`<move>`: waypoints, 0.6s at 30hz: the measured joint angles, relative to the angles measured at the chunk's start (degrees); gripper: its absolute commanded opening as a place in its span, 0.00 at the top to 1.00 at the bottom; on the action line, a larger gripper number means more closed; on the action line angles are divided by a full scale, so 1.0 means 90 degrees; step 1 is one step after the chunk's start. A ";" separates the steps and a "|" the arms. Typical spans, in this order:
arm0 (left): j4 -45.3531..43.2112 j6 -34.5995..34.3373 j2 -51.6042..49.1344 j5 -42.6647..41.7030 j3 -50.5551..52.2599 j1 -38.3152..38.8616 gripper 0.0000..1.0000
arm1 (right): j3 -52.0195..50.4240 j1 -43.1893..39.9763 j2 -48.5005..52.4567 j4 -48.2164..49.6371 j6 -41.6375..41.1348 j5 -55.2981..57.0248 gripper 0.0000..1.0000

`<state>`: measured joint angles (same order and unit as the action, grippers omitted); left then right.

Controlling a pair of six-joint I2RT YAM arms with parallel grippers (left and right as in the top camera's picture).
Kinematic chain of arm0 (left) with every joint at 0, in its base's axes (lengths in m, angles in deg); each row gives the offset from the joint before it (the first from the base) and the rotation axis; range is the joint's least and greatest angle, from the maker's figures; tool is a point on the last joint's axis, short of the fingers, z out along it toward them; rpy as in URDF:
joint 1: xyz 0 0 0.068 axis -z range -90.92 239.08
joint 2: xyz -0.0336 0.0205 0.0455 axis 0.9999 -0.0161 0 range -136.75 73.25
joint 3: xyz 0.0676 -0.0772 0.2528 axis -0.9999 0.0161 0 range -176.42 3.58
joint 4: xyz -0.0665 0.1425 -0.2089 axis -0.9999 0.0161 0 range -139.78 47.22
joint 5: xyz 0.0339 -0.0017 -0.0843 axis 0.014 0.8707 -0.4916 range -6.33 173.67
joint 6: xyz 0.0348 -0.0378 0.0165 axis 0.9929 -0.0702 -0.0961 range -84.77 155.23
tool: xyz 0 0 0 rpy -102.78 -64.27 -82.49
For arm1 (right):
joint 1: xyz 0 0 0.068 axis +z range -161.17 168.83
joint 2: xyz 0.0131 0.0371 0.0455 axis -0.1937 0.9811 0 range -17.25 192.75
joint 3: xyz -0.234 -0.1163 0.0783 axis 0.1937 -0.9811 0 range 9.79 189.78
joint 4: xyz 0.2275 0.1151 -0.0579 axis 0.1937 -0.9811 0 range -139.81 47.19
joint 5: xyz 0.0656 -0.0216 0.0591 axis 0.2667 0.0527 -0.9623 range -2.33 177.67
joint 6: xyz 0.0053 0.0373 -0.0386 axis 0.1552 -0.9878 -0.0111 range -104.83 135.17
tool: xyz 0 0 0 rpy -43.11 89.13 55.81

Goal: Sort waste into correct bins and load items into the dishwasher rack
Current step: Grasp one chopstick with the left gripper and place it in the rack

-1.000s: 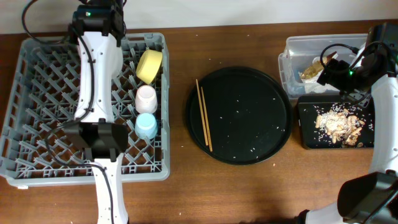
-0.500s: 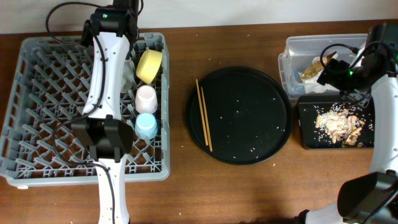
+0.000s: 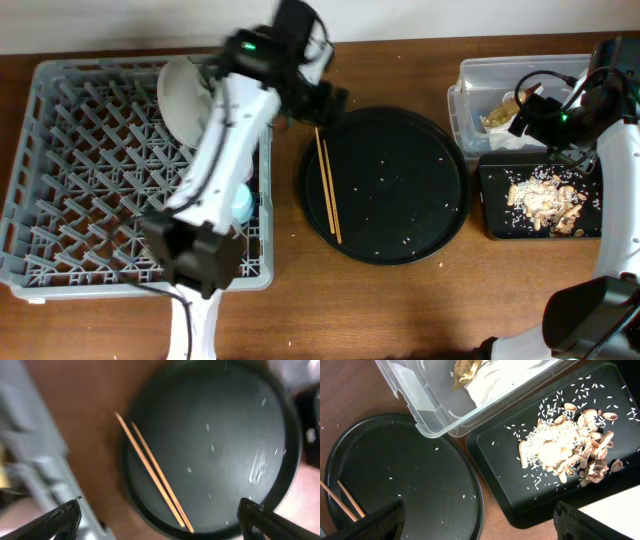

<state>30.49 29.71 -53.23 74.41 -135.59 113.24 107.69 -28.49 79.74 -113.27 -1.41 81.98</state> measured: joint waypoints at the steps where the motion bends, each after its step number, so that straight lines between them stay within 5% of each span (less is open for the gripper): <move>1: -0.0515 -0.0219 -0.0087 -0.0012 0.0571 0.0221 0.01 | 0.0000 0.0000 0.0000 -0.0034 0.0005 0.0000 0.03; 4: -0.1710 -0.0952 -0.0153 0.0158 0.2067 0.0391 0.02 | 0.0000 0.0000 0.0000 -0.0104 0.0005 0.0000 0.03; 7: -0.2594 -0.1474 -0.0187 0.0391 0.3257 0.0406 0.29 | 0.0000 0.0000 0.0005 -0.0104 0.0005 0.0000 0.02; 9: -0.2837 -0.1559 -0.0187 0.0437 0.3444 0.0503 0.37 | 0.0000 0.0000 0.0005 -0.0104 0.0005 0.0000 0.03; 16: -0.2880 -0.1659 -0.0534 0.0673 0.3500 0.0780 0.39 | 0.0000 0.0000 0.0005 -0.0146 0.0010 0.0000 0.02; 18: -0.2883 -0.1732 -0.0534 0.0831 0.3500 0.0780 0.54 | 0.0000 0.0000 0.0005 -0.0146 0.0007 0.0000 0.02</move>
<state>4.54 14.12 -58.04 81.89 -104.10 120.26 107.69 -28.49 79.78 -114.58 -1.35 81.98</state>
